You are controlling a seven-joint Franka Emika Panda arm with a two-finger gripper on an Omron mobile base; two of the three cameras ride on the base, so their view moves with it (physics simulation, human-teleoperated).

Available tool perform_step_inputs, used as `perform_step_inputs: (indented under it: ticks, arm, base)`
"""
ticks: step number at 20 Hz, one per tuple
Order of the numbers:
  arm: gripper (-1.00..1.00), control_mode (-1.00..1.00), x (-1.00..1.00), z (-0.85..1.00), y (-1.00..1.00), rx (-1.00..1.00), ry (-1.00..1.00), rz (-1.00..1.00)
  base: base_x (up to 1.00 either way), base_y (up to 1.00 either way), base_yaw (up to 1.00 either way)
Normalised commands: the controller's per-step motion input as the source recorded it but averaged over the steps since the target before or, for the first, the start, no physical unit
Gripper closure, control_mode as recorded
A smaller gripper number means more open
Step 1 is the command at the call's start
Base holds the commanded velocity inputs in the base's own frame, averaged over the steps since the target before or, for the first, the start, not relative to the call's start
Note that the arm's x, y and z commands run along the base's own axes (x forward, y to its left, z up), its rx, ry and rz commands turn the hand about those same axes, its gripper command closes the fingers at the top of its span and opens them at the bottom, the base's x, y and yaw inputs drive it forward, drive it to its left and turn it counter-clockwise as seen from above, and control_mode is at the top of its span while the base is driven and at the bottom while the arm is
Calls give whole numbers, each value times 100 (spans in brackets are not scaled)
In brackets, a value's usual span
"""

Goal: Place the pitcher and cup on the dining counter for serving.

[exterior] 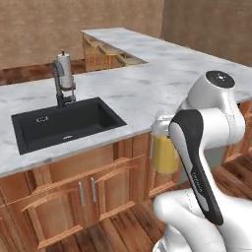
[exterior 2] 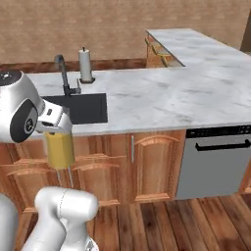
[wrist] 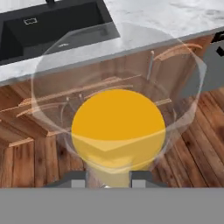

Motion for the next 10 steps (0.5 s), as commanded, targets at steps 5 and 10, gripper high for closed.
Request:
perform_step_inputs:
  ticks: [5, 10]
  arm:
    - [100, 100, 0, 0, 0, 0, 0, 0]
    - [100, 100, 0, 0, 0, 0, 0, 0]
  base:
    - [12, -100, -63]
    - [22, -99, -63]
